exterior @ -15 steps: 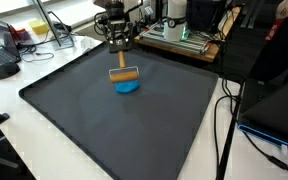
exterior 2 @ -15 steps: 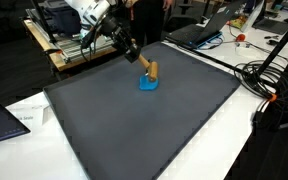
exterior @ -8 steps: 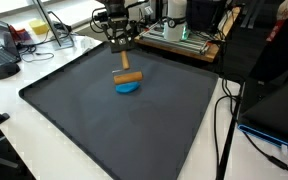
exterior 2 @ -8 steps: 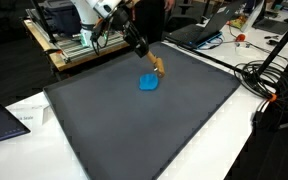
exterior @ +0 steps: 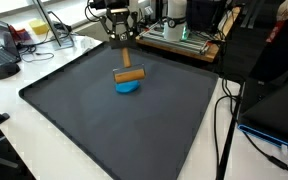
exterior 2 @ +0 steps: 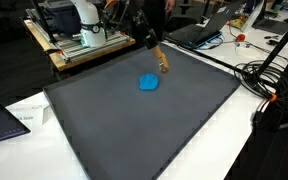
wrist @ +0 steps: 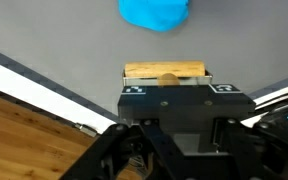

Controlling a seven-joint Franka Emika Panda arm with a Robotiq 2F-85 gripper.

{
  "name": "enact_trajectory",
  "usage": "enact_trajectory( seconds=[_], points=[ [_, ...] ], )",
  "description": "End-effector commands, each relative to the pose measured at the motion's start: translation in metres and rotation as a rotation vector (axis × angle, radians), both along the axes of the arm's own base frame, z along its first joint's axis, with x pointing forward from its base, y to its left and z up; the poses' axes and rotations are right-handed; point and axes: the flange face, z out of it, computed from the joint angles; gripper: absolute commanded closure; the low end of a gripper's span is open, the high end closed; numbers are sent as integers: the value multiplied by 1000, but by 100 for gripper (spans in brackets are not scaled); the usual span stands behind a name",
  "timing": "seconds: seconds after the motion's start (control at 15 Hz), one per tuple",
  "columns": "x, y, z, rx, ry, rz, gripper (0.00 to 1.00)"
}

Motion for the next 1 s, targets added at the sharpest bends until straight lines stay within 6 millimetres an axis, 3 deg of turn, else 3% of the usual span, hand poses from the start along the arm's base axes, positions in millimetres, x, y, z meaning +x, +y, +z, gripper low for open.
enact_trajectory(
  seconds=[0.0, 0.47, 0.93],
  points=[
    [15, 17, 36, -56, 40, -37, 78],
    [46, 48, 78, -79, 212, -114, 78],
    [65, 71, 99, -219, 348, -293, 78]
  ],
)
